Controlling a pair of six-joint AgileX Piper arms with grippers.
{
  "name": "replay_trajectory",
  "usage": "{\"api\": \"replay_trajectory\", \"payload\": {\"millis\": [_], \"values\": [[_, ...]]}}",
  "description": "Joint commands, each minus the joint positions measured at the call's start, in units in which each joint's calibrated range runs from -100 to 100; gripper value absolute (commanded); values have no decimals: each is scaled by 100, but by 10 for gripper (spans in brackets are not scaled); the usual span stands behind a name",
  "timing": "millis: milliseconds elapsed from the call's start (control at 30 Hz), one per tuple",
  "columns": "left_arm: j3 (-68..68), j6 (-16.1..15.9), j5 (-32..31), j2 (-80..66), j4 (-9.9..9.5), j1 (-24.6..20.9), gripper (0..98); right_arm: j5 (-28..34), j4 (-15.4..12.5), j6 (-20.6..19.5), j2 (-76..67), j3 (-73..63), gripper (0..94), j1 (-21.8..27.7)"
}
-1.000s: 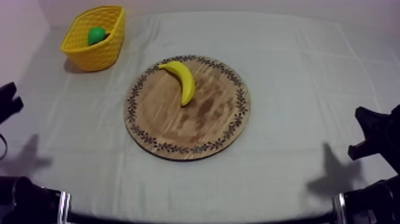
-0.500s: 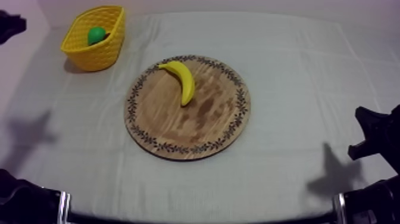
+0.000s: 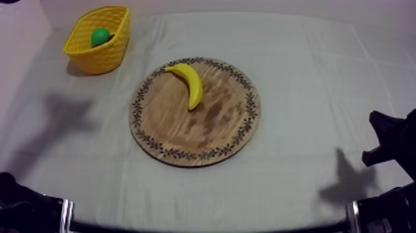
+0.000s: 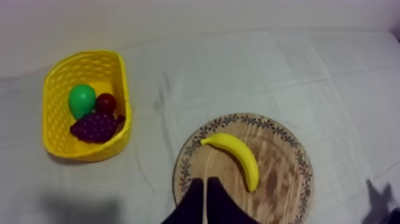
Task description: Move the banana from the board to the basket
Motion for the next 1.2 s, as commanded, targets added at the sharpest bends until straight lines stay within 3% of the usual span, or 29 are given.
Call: {"api": "replay_trajectory", "payload": {"millis": [0,400,867,1167], "values": [[-249,77,52,311,-6,34,0,5,0,1,0,-3,3,0],[-1755,431,466,1678,-160,414,0,5,0,1,0,-3,3,0],[-1983,824,511,2728,-265,727,0,5,0,1,0,-3,3,0],[-2138,906,523,2988,-353,735,1,5,0,1,0,-3,3,0]]}}
